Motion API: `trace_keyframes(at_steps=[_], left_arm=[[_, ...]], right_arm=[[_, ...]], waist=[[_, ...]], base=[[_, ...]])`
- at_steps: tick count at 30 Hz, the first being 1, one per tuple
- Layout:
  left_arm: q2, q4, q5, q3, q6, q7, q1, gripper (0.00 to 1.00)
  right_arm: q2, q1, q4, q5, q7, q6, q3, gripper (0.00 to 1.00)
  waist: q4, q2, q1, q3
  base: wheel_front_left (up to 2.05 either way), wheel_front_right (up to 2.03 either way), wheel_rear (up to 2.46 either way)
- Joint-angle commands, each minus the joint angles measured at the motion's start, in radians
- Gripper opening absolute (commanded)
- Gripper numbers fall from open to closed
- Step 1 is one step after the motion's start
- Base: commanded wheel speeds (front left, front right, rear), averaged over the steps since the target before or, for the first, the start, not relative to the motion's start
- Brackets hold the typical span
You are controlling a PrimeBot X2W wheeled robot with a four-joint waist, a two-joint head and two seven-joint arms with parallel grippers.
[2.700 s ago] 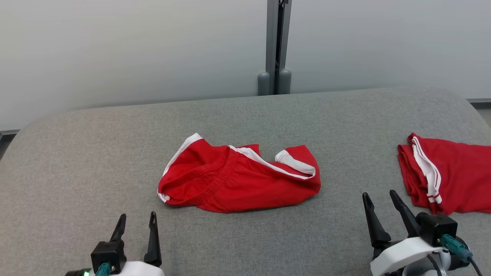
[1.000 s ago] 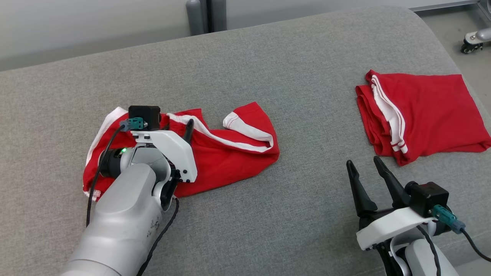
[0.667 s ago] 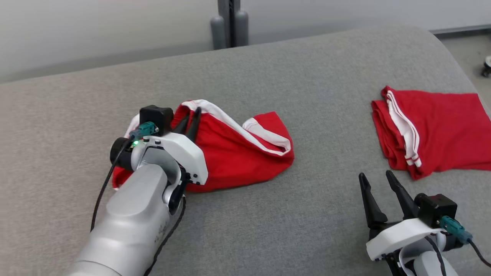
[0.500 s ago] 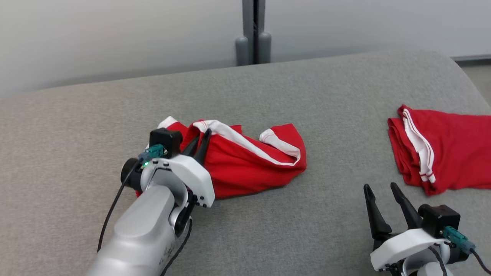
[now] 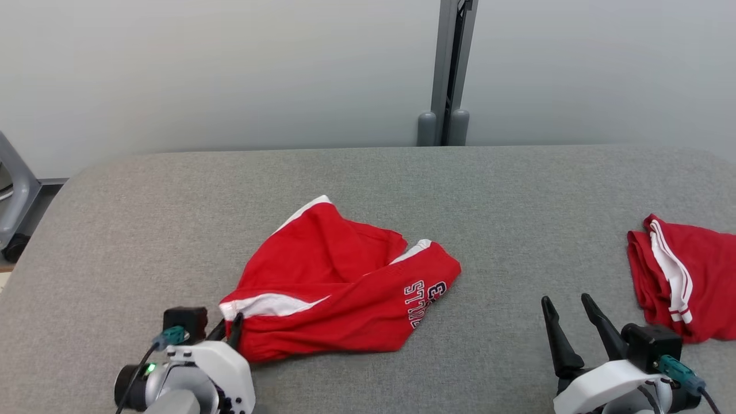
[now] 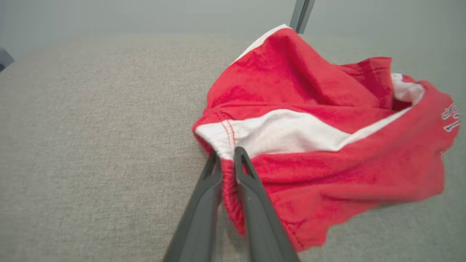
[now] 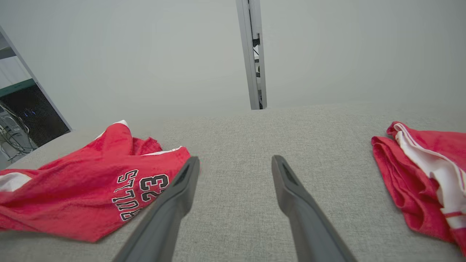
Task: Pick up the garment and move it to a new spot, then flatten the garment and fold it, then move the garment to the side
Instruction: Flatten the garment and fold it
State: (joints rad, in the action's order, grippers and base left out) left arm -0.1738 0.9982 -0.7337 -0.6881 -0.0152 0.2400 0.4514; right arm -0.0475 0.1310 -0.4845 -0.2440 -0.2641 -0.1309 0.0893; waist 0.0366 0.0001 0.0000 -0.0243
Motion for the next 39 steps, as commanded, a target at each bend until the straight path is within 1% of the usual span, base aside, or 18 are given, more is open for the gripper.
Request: trace_keyframes(at_steps=[1, 2, 5, 8, 12, 14, 19, 22, 24, 25, 29, 36, 39], left_arm=[[-0.003, 0.014, -0.011, 0.016, 0.021, 0.008, -0.022, 1.0], [-0.003, 0.014, -0.011, 0.016, 0.021, 0.008, -0.022, 1.0], [-0.001, 0.038, -0.023, 0.039, 0.049, 0.018, -0.048, 1.0], [0.005, 0.04, -0.027, 0.07, 0.09, 0.025, -0.06, 1.0], [0.005, -0.04, 0.018, 0.116, 0.143, 0.026, -0.078, 1.0], [0.01, -0.091, 0.047, 0.139, 0.163, 0.026, -0.096, 1.0], [0.013, -0.195, 0.116, 0.193, 0.186, 0.026, -0.121, 1.0], [0.021, -0.252, 0.164, 0.224, 0.193, 0.026, -0.13, 1.0], [0.03, -0.277, 0.191, 0.239, 0.188, 0.026, -0.136, 1.0], [0.034, -0.289, 0.205, 0.247, 0.186, 0.026, -0.134, 1.0], [0.055, -0.299, 0.238, 0.27, 0.164, 0.026, -0.137, 1.0], [0.084, -0.284, 0.28, 0.301, 0.135, 0.026, -0.126, 1.0], [0.093, -0.284, 0.295, 0.315, 0.125, 0.026, -0.118, 1.0]], right_arm=[[-0.007, -0.009, -0.002, 0.008, 0.0, 0.0, -0.001, 1.0], [-0.007, -0.009, -0.002, 0.008, 0.0, 0.0, -0.001, 1.0], [-0.006, -0.001, -0.005, 0.016, 0.0, 0.0, 0.005, 1.0], [-0.006, 0.005, -0.004, 0.018, 0.0, 0.0, 0.004, 1.0], [-0.007, 0.028, -0.008, 0.02, 0.0, 0.0, 0.022, 1.0], [-0.006, 0.05, -0.015, 0.024, 0.0, 0.0, 0.031, 1.0], [-0.006, 0.151, -0.064, 0.046, 0.0, 0.0, 0.067, 1.0], [-0.007, 0.232, -0.155, 0.02, 0.004, 0.0, 0.073, 1.0], [-0.008, 0.295, -0.221, -0.005, 0.029, 0.0, 0.086, 1.0], [-0.021, 0.328, -0.248, -0.002, 0.041, 0.0, 0.103, 1.0], [-0.048, 0.421, -0.351, -0.061, 0.098, 0.0, 0.134, 1.0], [-0.101, 0.526, -0.471, -0.169, 0.209, 0.0, 0.209, 1.0], [-0.125, 0.554, -0.507, -0.187, 0.238, 0.0, 0.248, 1.0]], waist=[[-0.013, -0.0001, 0.0, 0.006], [-0.013, -0.0001, 0.0, 0.006], [-0.027, -0.0001, 0.0, 0.012], [-0.032, -0.0001, 0.0, 0.018], [-0.015, -0.0001, 0.0, 0.026], [0.002, -0.0001, 0.0, 0.031], [0.059, -0.0001, 0.0, 0.058], [0.101, -0.0001, 0.0, 0.079], [0.126, -0.0001, 0.0, 0.092], [0.141, -0.0001, 0.0, 0.1], [0.188, -0.0001, 0.0, 0.128], [0.243, -0.0001, 0.0, 0.171], [0.258, -0.0001, 0.0, 0.189]], base=[[0.0, 0.0, 0.0], [0.0, 0.0, 0.0], [0.0, 0.0, 0.0], [0.0, 0.0, 0.0], [0.0, 0.0, 0.0], [0.0, 0.0, 0.0], [0.0, 0.0, 0.0], [0.0, 0.0, 0.0], [0.0, 0.0, 0.0], [0.0, 0.0, 0.0], [0.0, 0.0, 0.0], [0.0, 0.0, 0.0], [0.0, 0.0, 0.0]])
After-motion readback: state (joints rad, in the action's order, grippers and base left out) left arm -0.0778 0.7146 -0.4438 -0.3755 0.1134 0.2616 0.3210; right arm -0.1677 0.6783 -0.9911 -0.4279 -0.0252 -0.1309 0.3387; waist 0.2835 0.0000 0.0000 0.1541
